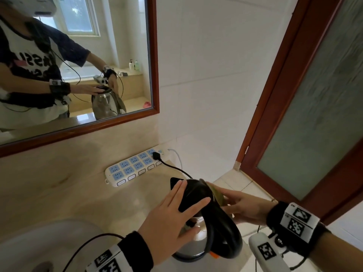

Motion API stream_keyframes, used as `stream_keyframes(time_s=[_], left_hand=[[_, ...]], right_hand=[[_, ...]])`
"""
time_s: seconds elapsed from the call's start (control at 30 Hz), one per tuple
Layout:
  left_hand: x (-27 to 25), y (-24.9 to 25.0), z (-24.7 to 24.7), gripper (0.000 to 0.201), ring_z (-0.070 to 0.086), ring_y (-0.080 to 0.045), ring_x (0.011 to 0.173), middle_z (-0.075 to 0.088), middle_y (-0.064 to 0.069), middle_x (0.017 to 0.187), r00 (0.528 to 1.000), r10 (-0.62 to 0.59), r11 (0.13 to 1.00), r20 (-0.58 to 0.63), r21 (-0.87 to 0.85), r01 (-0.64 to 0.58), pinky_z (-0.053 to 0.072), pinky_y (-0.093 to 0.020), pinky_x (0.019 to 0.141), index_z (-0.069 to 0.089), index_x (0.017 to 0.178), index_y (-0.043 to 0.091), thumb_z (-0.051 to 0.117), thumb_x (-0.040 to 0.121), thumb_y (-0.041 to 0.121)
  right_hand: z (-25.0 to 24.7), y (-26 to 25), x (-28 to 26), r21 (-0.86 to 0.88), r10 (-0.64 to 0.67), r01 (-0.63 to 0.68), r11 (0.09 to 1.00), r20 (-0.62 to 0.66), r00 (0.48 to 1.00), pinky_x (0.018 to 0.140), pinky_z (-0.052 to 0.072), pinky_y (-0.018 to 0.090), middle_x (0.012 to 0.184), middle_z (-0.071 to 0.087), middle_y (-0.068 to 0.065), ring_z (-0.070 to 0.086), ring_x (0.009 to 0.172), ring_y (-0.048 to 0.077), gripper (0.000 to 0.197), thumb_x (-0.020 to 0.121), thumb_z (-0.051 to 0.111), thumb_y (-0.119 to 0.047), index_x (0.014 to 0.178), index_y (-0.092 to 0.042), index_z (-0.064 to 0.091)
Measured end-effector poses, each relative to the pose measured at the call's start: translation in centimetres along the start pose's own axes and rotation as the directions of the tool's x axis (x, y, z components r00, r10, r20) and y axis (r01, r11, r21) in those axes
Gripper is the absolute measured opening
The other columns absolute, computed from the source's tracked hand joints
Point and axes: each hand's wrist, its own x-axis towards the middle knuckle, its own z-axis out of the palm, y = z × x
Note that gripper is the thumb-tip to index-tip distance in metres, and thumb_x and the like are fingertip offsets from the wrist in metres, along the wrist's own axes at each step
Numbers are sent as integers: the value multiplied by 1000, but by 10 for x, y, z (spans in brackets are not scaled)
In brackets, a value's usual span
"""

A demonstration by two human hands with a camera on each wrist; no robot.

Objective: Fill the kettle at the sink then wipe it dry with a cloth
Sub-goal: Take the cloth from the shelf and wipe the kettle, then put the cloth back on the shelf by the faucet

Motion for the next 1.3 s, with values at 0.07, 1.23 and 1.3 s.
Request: stream_keyframes(time_s=[0.07,1.23,1.3], left_hand=[[0,1,-1,60,44,-20,130,49,-5,140,1000,-5,1000,27,0,5,43,-14,87,24,139,45,33,83,63],[-141,-114,-118,59,67,-17,93,69,-3,106,660,-688,584,-302,-769,258,56,-39,86,52,124,23,77,70,23],[-181,-142,-131,52,67,-16,91,70,-2,101,598,-731,577,-328,-765,287,56,-38,85,56,119,24,76,71,20]], right_hand=[[3,15,1,86,4,-5,996,23,1000,87,56,43,125,66,9,68,105,25,67,88,50,13,129,-39,51],[278,-154,49,-290,-297,345,893,198,934,91,55,36,114,61,20,61,103,29,43,91,39,18,112,-12,61],[328,-161,70,-302,-313,376,876,236,920,86,57,33,111,59,19,62,97,27,41,91,39,18,109,-12,60]])
